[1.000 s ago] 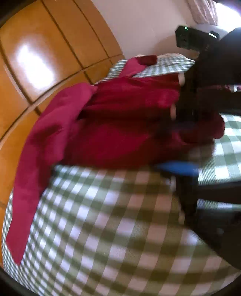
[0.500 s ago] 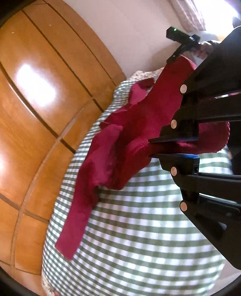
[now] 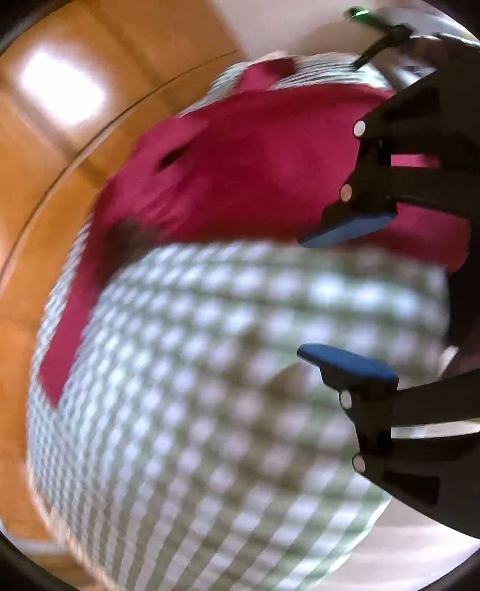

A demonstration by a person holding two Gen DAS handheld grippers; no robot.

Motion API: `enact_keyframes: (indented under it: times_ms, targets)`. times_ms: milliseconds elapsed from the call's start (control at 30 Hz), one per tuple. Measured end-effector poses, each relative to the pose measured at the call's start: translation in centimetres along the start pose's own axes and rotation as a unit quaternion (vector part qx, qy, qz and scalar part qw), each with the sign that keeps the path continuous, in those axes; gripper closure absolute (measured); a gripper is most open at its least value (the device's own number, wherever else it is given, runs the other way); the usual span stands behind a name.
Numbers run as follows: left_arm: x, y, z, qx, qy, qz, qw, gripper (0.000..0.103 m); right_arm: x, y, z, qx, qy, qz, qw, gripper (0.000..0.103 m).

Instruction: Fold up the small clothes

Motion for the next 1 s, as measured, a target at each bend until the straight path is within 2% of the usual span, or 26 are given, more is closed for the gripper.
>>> enact_keyframes:
  times_ms: [133,233,267,433,600,733,867,900,967,1000]
  targets:
    - [6.2,-0.1,3.7,0.056,-0.05,-0.059,0.9955,0.049,1.3,2.9,5.3,0.057,-0.038,0.003,0.998,0.055]
    - [11.1,0.6,5.7,0.093,-0.073,-0.092,0.9888,0.035,1.5,6.3,9.6,0.096,-0.058,0.03,0.993,0.055]
    - [12.7,1.2,6.6,0.113,-0.077,-0.101,0.9855,0.035,1.3,7.1,10.5,0.103,-0.06,0.037,0.992,0.055]
    - [19.8,4.5,8.5,0.177,-0.065,-0.108,0.9761,0.035,0.7,11.5,15.2,0.134,-0.09,0.075,0.984,0.053]
    - [24.8,7.1,8.6,0.224,-0.026,-0.108,0.9682,0.035,1.0,13.6,16.2,0.133,-0.108,0.085,0.982,0.051]
    - [28.1,9.7,7.7,0.241,-0.008,-0.102,0.9652,0.035,1.9,14.7,15.1,0.124,-0.099,0.089,0.983,0.05]
    - [30.5,12.2,6.5,0.231,0.004,-0.092,0.9686,0.035,2.0,15.5,15.1,0.118,-0.09,0.093,0.985,0.048]
    - [30.8,12.9,6.4,0.227,0.004,-0.086,0.97,0.039,2.1,15.6,15.2,0.116,-0.089,0.093,0.985,0.047]
    - [31.1,14.4,5.9,0.219,0.007,-0.068,0.9733,0.057,2.3,15.9,15.3,0.113,-0.083,0.091,0.986,0.046]
    - [31.0,15.1,5.5,0.209,0.011,-0.058,0.9762,0.076,2.3,16.0,15.3,0.113,-0.08,0.089,0.986,0.046]
Point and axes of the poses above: each gripper's, at about its wrist camera, not at the fingertips, and y roughly the way its jaws point, z to its left, x to its top, the point moved 4 cm from there along y, roughly the way its jaws point, and after that the axes turned 12 degrees about x, right-handed, at the moved point
